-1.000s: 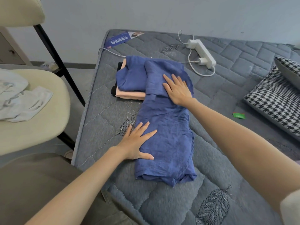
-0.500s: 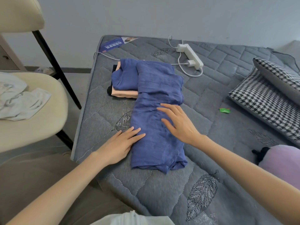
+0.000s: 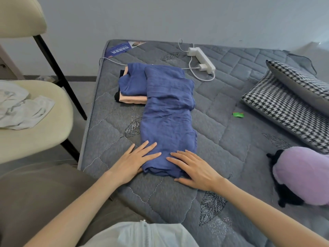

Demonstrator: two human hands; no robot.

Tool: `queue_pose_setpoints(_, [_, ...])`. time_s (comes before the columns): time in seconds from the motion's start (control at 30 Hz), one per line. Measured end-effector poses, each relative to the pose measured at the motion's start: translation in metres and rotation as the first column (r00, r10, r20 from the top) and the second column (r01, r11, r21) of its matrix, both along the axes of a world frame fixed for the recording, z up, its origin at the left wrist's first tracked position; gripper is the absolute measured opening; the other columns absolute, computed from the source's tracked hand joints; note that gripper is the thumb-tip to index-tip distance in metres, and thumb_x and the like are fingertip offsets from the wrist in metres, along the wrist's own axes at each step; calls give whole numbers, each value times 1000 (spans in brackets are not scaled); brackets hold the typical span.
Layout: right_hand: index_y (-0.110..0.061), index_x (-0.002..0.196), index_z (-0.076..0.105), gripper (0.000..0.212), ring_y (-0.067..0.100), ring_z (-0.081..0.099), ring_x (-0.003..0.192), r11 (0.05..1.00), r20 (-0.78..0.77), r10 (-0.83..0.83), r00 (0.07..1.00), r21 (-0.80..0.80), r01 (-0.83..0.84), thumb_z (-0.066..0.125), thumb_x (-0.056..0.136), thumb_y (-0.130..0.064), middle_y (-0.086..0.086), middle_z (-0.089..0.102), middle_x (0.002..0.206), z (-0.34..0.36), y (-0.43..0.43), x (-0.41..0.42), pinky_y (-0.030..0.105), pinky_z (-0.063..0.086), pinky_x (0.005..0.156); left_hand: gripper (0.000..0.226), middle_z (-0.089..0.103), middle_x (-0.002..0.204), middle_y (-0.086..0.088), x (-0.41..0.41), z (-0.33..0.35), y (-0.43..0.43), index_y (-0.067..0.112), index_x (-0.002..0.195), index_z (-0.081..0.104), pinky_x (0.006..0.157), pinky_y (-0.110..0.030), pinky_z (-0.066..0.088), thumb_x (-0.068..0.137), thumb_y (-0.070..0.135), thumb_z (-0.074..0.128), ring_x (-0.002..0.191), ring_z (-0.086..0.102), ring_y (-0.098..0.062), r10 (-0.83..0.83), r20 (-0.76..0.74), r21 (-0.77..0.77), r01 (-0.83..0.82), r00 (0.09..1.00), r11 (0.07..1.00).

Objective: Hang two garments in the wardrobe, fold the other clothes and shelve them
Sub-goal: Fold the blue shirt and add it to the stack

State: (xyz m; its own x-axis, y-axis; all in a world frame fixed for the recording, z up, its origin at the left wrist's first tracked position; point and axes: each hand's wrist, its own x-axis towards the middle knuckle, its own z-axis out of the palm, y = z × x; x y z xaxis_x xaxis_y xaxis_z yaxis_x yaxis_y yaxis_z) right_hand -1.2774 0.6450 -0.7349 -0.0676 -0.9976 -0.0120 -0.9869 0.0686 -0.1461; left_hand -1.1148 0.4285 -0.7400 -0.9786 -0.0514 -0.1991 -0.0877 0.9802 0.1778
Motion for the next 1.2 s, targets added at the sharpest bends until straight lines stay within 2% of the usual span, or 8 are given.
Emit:
queue_pose_setpoints(0.2, [-9,142,42,54,24,51,127,996,49,-17,999,-83,21,55,91,-17,7,51,139,5,-2,-2,40,39,109,53,19,155,18,-3,12,-2,39,144,31,117,-33,-2,100,12,41,146,5,-4,112,-137,249,-75,984,965])
queue_pose_setpoints(0.33, [-8,136,49,48,24,57,116,980,168,-135,977,-123,157,53,88,-2,6,59,129,13,3,-3,20,36,97,49,26,152,16,-2,22,0,30,144,35,119,-35,3,99,12,44,145,11,-5,147,-204,335,-72,968,939])
queue_pose_setpoints(0.5, [-13,122,55,33,-4,51,85,888,354,-258,899,-280,365,49,93,0,-19,55,99,36,9,-2,1,33,75,44,27,144,25,-1,40,3,23,139,44,116,-25,7,97,10,48,140,8,0,188,-380,407,-19,906,913])
queue_pose_setpoints(0.57, [-12,117,55,28,-10,48,72,861,389,-261,883,-319,395,48,92,0,-32,51,80,45,9,1,2,33,66,31,46,141,11,-1,46,6,19,127,58,111,-28,23,98,13,47,135,22,-2,286,-357,490,-83,889,868])
queue_pose_setpoints(0.63, [-12,112,55,23,-2,48,58,833,450,-261,854,-342,435,45,93,-7,-24,53,65,52,9,5,7,32,55,21,68,105,0,-1,53,8,23,90,63,84,-35,44,99,22,44,106,55,-8,366,-306,567,-141,879,812])
queue_pose_setpoints(0.73, [-18,101,57,14,10,45,52,818,544,-225,808,-345,460,45,93,-17,-3,55,60,58,11,10,22,34,53,38,56,58,18,1,62,10,45,68,56,53,-23,33,98,25,45,54,44,-1,389,-310,609,-133,868,782])
queue_pose_setpoints(0.93, [-24,96,66,11,14,64,75,827,637,-284,717,-216,519,59,92,-15,-7,70,82,56,10,8,30,47,69,37,69,82,-4,6,47,10,15,96,63,47,-30,52,95,45,44,66,67,-19,430,29,745,-307,902,592])
queue_pose_setpoints(1.2, [-46,84,60,19,-10,60,78,753,680,-421,600,-107,649,64,88,-28,-26,67,81,55,-37,-18,7,41,66,37,55,48,15,-34,40,-6,18,64,55,45,-13,32,93,40,53,49,49,3,697,-41,791,-403,715,460])
